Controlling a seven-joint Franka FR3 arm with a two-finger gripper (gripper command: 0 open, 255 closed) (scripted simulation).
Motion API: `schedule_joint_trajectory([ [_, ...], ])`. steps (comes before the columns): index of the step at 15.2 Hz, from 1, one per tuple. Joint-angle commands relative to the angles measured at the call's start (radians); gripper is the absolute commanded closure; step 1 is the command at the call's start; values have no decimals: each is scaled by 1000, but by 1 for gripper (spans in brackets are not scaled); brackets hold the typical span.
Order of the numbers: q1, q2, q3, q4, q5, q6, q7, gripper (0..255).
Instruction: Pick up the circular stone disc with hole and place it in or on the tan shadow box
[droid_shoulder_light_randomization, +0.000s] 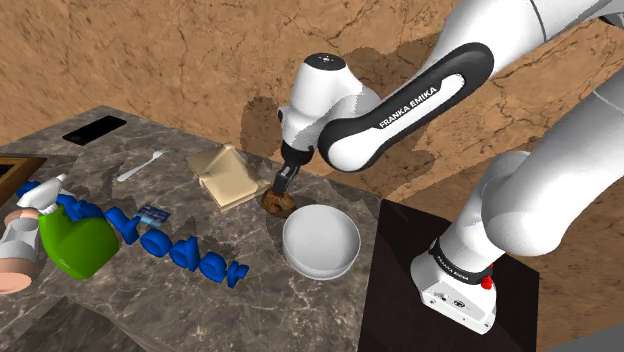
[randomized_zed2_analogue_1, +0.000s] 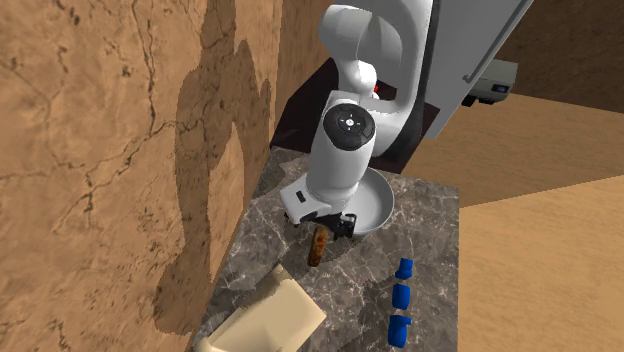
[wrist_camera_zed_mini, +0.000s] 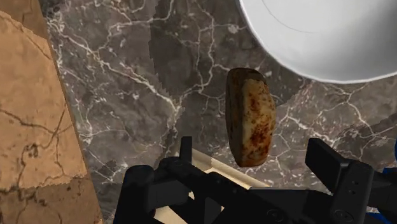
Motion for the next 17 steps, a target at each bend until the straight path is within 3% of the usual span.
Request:
schedule_joint_trajectory([
  [1,-7,92,26,24,-69,65,57,0],
  [9,-18,232,9,47,-216,172,164,0],
  [17,-17,232,8,46,-215,172,164,0],
])
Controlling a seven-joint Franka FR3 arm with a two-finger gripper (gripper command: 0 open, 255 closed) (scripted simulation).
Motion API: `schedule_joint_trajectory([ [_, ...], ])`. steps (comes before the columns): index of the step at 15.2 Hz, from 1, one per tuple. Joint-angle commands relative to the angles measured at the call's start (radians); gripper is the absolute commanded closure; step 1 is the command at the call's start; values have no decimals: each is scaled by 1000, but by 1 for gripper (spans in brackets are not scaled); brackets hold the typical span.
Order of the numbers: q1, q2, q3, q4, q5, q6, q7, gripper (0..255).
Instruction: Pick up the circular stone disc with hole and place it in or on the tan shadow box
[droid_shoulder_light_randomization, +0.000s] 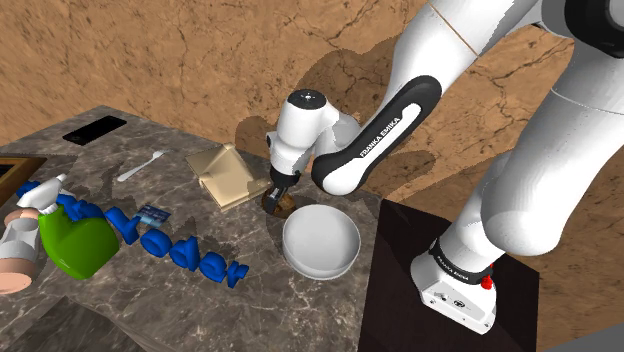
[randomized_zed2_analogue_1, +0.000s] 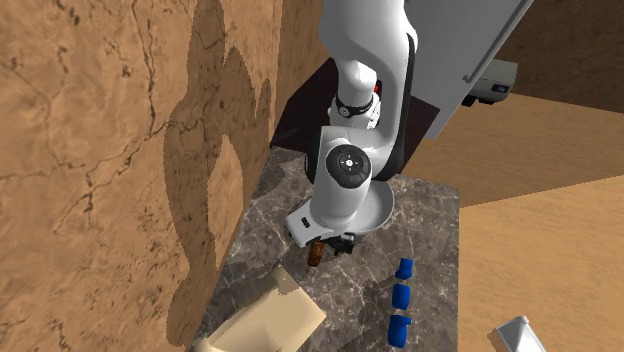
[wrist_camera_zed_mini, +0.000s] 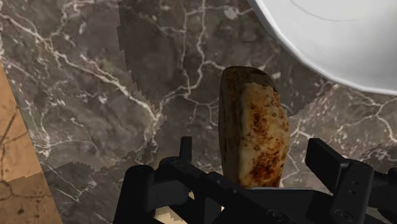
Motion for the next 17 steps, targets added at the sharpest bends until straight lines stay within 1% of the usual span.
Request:
schedule_joint_trajectory([
  [1,0,0,0,0,0,0,0,255],
  [10,0,0,0,0,0,0,0,255],
  [17,0,-102,21,3,119,-95,-94,255],
])
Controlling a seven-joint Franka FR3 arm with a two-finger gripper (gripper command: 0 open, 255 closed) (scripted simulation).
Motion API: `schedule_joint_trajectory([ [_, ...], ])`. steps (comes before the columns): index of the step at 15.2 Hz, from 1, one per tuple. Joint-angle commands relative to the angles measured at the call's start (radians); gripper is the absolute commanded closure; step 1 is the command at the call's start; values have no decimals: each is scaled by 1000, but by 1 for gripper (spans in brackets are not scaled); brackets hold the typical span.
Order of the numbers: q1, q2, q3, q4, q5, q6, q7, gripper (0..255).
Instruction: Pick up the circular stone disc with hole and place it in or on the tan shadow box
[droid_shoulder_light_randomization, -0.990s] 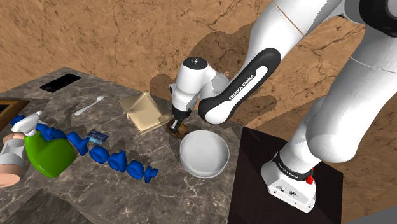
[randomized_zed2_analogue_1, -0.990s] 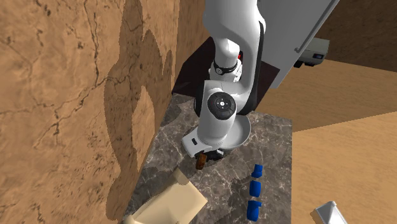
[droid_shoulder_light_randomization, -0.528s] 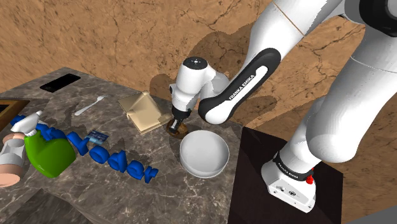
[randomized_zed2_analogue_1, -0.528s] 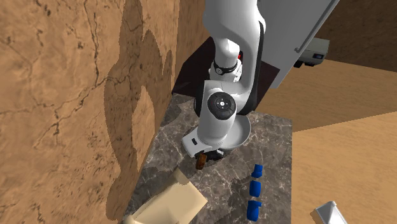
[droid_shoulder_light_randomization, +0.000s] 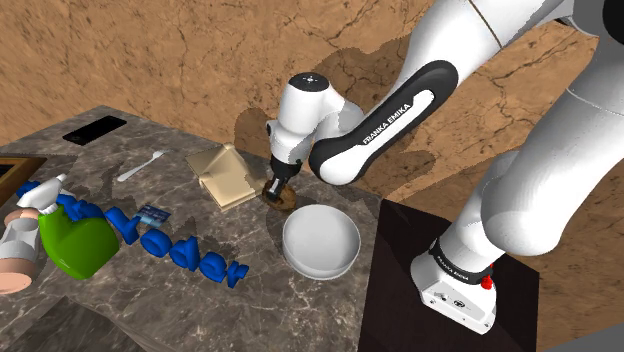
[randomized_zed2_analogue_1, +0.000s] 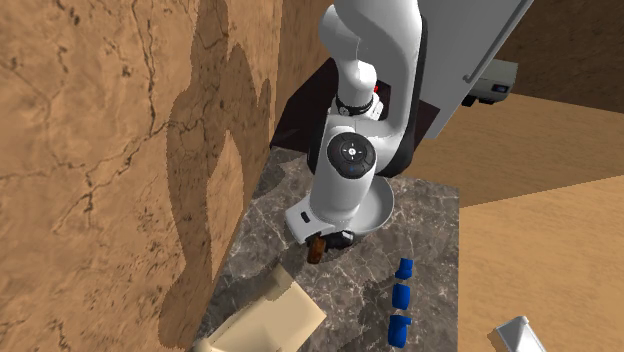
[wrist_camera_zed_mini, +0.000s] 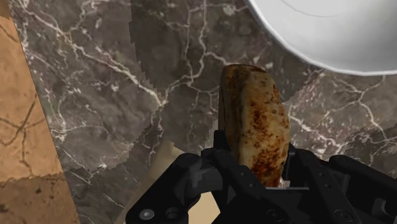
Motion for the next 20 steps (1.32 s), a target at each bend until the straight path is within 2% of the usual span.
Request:
schedule_joint_trajectory([
  [1,3,-28,2,1,29,-28,-23,255],
  [8,16,-116,-2,22,100,-131,-81,255],
  [16,29,-200,-13,60,148,-249,-122,255],
  [20,1,-59,-23,224,102,-275,-126,255],
])
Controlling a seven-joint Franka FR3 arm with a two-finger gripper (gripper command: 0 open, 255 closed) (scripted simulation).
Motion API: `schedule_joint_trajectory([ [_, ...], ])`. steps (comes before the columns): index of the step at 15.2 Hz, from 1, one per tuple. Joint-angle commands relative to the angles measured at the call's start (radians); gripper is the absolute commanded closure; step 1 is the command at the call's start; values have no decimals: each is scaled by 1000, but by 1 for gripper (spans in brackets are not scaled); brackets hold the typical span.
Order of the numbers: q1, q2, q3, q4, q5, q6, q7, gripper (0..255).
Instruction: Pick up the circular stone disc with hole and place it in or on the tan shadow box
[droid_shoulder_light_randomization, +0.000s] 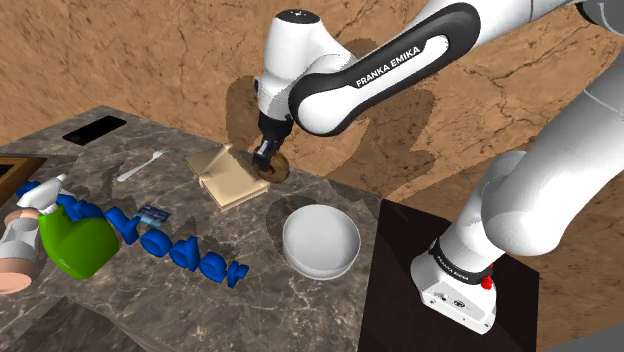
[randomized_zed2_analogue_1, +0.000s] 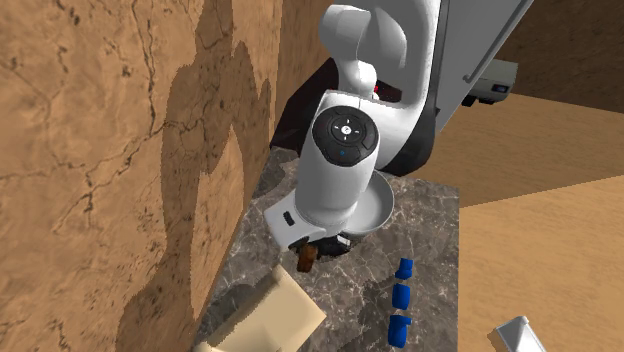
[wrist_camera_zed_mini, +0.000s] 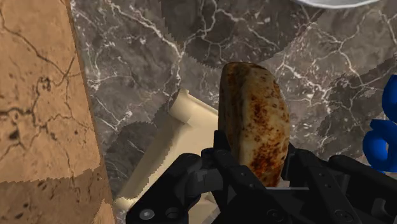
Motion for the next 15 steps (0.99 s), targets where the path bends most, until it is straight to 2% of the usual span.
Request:
schedule_joint_trajectory([
  [1,-11,68,-7,89,-20,-23,-6,255],
  [7,-24,274,-25,367,-69,-100,-18,255],
  [14,-15,521,-47,743,-101,-231,-47,255],
  [15,-15,526,-48,737,-103,-220,-45,255],
])
